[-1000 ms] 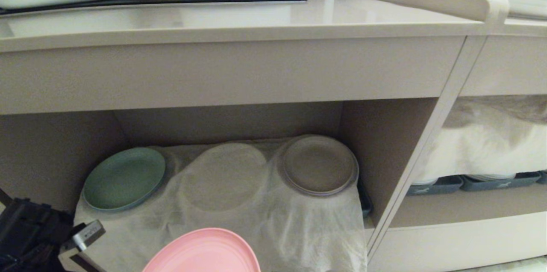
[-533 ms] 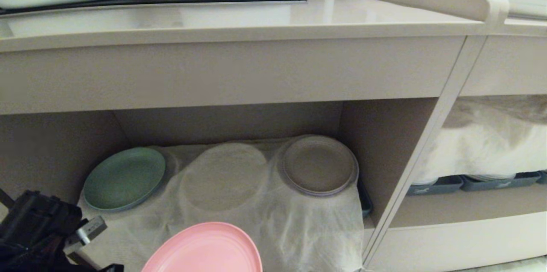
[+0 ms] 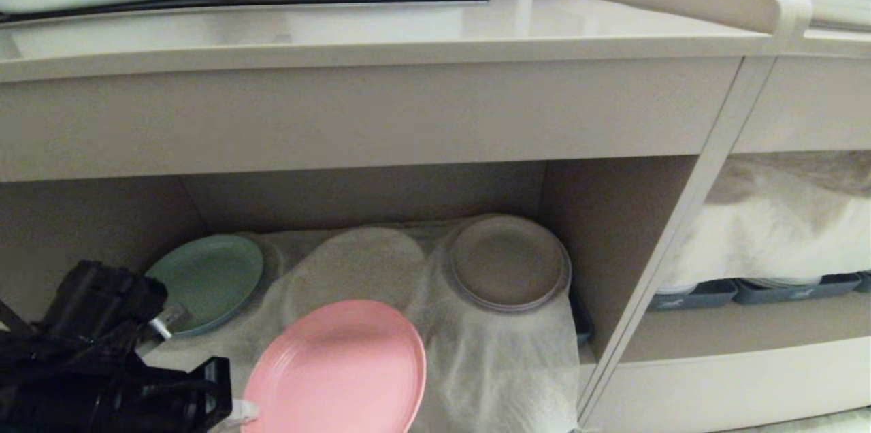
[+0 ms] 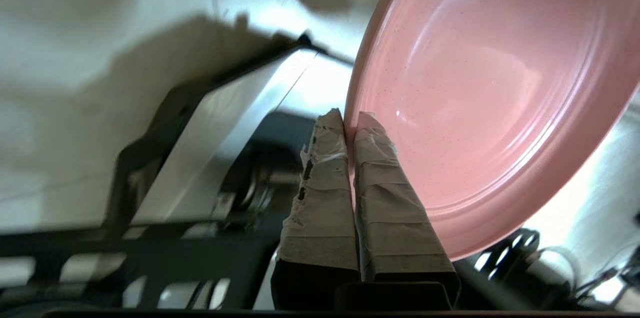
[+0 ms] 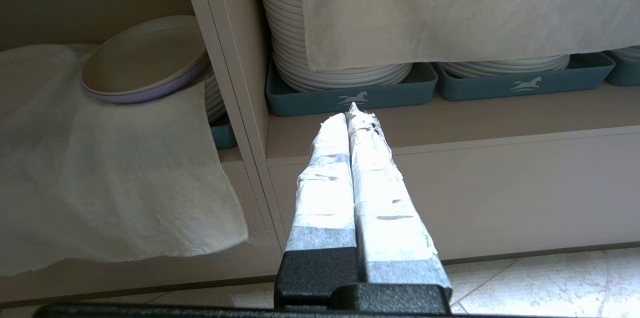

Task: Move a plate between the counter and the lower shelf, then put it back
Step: Put the plate in the cupboard

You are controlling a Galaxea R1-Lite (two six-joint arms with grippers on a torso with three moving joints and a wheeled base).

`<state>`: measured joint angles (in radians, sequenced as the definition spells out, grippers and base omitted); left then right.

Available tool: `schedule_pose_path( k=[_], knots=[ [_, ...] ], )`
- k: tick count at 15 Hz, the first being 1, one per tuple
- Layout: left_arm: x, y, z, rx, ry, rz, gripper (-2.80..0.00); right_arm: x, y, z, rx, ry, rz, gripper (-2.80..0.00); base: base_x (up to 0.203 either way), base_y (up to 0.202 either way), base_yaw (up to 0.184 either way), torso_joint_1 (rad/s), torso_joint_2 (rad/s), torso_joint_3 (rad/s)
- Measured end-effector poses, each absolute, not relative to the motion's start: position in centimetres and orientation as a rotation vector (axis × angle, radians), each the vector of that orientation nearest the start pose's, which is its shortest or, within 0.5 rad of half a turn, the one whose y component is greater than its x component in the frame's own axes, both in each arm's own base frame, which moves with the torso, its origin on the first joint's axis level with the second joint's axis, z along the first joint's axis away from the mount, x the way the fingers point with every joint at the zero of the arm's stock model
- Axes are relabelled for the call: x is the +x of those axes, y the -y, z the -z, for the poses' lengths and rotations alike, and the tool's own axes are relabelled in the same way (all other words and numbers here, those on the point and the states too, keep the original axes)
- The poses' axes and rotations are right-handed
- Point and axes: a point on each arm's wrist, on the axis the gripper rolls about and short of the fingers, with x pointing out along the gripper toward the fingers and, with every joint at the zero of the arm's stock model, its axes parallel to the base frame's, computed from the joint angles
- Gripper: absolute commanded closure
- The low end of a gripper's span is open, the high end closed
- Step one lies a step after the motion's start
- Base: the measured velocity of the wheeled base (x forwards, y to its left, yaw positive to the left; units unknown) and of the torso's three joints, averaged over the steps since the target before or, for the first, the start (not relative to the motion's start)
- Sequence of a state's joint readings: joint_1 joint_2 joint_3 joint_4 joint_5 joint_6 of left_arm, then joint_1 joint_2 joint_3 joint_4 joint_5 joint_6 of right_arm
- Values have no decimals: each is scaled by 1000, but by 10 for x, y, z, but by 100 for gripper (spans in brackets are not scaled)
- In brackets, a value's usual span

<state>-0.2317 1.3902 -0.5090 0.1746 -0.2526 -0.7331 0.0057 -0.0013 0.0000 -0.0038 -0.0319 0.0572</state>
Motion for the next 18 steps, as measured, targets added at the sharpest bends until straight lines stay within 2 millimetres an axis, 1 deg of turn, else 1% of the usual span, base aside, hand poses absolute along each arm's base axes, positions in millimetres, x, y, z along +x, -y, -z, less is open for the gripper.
schedule_pose_path(
  k=[3, 13, 18],
  knots=[
    [170, 45, -115, -696, -1166, 2, 0, -23, 1, -76, 57, 6, 26, 0, 0, 0, 0, 0, 0, 0],
    [205, 51, -97, -825, -1079, -198, 0, -23, 1, -76, 57, 6, 26, 0, 0, 0, 0, 0, 0, 0],
    [224, 55, -97, -890, -1067, -244, 0, -23, 1, -76, 57, 6, 26, 0, 0, 0, 0, 0, 0, 0]
  ],
)
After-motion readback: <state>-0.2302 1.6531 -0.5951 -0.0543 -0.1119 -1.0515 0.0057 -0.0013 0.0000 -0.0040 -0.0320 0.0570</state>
